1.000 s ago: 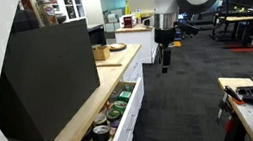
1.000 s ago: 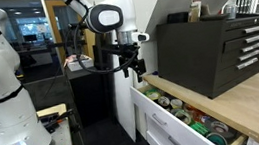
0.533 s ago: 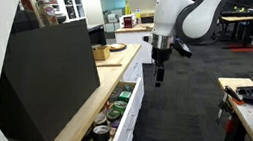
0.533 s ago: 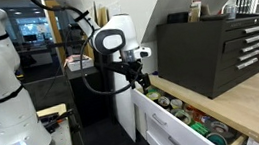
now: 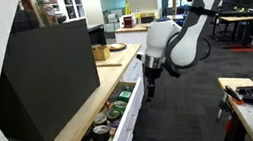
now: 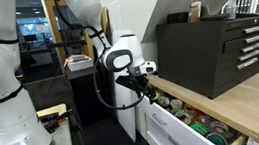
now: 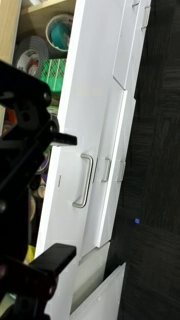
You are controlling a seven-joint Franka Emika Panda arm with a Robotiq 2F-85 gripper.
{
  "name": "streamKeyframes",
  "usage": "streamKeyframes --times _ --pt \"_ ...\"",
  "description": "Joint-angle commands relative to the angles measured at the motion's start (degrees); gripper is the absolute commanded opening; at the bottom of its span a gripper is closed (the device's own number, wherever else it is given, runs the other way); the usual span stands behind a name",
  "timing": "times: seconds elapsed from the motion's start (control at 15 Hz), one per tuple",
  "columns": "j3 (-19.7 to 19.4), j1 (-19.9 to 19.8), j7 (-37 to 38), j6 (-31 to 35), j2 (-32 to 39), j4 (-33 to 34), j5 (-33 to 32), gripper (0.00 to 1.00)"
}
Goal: Close the drawer
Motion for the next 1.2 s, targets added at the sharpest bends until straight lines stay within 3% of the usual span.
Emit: streamKeyframes --times 0.0,0.13,0.2,0.67,1.13 --pt "2.39 -2.47 0.63 1.87 6.98 6.06 0.22 1.00" --pt "3.56 -3.30 0.88 1.29 9.11 8.56 0.56 1.00" --pt "1.97 -1.91 1.04 0.35 6.60 5.91 -1.13 1.00" --pt "3.45 -3.23 0.51 0.42 9.71 8.59 -0.85 1.00" --pt "3.37 -4.06 1.31 3.18 18.68 11.49 -0.43 1.00"
